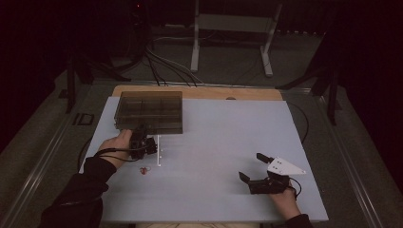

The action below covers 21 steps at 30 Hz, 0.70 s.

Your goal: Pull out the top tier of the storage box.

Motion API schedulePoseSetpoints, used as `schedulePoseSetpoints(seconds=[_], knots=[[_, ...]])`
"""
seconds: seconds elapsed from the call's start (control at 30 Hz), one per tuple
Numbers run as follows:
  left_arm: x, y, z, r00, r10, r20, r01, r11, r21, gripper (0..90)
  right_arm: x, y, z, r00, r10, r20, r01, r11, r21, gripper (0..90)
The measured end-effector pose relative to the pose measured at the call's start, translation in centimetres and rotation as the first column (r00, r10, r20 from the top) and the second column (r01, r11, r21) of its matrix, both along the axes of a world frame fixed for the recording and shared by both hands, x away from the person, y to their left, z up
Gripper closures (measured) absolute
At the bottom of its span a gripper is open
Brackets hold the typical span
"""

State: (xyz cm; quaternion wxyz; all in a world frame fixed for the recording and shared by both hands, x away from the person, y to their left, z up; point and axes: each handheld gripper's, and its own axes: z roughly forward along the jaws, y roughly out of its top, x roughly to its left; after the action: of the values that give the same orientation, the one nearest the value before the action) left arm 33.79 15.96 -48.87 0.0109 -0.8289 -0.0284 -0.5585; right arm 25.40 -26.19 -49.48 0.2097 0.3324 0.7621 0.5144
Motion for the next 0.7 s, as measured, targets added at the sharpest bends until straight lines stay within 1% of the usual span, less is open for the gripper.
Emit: schedulePoseSetpoints(seconds=[0.03,0.1,0.13,0.2,0.23,0.27,0.33,0.37,0.43,0.47,0.5,0.53,0.57,0.6,0.63,0.67,0.7], knots=[[0.0,0.2,0.1,1.0,-0.002,-0.006,0.002,0.9998,-0.019,60.4,0.0,0.0,0.0,1.0,0.0,0.0,0.0,1.0,0.001,3.0],[0.0,0.5,0.5,0.9993,-0.013,-0.036,0.012,0.9993,-0.037,53.8,0.0,0.0,0.0,1.0,0.0,-0.002,0.0,1.0,0.001,3.0],[0.0,0.7,0.6,0.9989,-0.016,-0.044,0.015,0.9993,-0.035,50.5,0.0,0.0,0.0,1.0,0.0,-0.001,0.0,1.0,0.0,3.0],[0.1,1.0,1.0,0.997,-0.007,-0.077,0.003,0.9987,-0.052,42.8,0.0,0.0,0.0,1.0,0.0,-0.001,0.0,1.0,0.0,3.0],[0.2,1.1,1.1,0.9966,0.001,-0.082,-0.006,0.9984,-0.056,35.5,0.0,0.0,0.0,1.0,0.001,-0.001,-0.001,1.0,0.0,3.0],[0.2,1.3,1.2,0.9962,-0.004,-0.087,-0.002,0.9978,-0.067,30.2,0.0,0.0,0.0,1.0,0.001,-0.002,-0.001,1.0,0.0,3.0],[0.4,1.5,1.4,0.9942,0.014,-0.106,-0.023,0.9963,-0.083,24.2,0.0,0.0,-0.1,1.0,0.0,-0.003,0.0,1.0,0.001,3.0],[0.4,1.7,1.5,0.9926,0.015,-0.121,-0.025,0.9958,-0.088,21.0,0.0,0.1,-0.1,1.0,0.001,-0.004,-0.001,1.0,0.001,3.0],[0.5,2.0,1.9,0.9886,0.016,-0.15,-0.034,0.9924,-0.119,19.2,0.0,0.1,-0.1,1.0,0.0,-0.004,0.0,1.0,0.001,3.0],[0.6,2.2,2.1,0.9852,0.016,-0.17,-0.04,0.9895,-0.139,17.1,0.0,0.1,-0.1,1.0,0.0,-0.005,0.0,1.0,0.001,3.0],[0.7,2.4,2.3,0.9784,0.01,-0.207,-0.044,0.9865,-0.158,14.0,0.1,0.0,-0.1,1.0,0.0,-0.004,0.0,1.0,0.002,3.0],[0.8,2.6,2.7,0.9697,0.009,-0.244,-0.054,0.9826,-0.178,10.0,0.1,0.0,-0.1,1.0,-0.001,-0.005,0.001,1.0,0.002,3.0],[0.9,2.8,3.0,0.9619,0.007,-0.273,-0.064,0.9781,-0.198,5.5,0.1,0.0,-0.1,1.0,-0.002,-0.005,0.002,1.0,0.002,3.0],[1.0,3.0,3.2,0.9559,-0.001,-0.294,-0.066,0.9736,-0.219,3.0,0.1,0.0,-0.1,1.0,-0.002,-0.006,0.002,1.0,0.002,3.0],[1.1,3.2,3.4,0.9518,-0.01,-0.306,-0.067,0.9689,-0.238,2.1,0.1,0.0,-0.1,1.0,-0.002,-0.005,0.002,1.0,0.002,3.0],[1.2,3.4,3.6,0.9489,-0.014,-0.315,-0.069,0.966,-0.249,0.9,0.1,0.0,-0.1,1.0,-0.002,-0.006,0.002,1.0,0.003,3.0],[1.3,3.6,3.9,0.9438,-0.018,-0.33,-0.07,0.9648,-0.254,0.3,0.1,0.0,-0.1,1.0,-0.002,-0.005,0.002,1.0,0.002,3.0]])
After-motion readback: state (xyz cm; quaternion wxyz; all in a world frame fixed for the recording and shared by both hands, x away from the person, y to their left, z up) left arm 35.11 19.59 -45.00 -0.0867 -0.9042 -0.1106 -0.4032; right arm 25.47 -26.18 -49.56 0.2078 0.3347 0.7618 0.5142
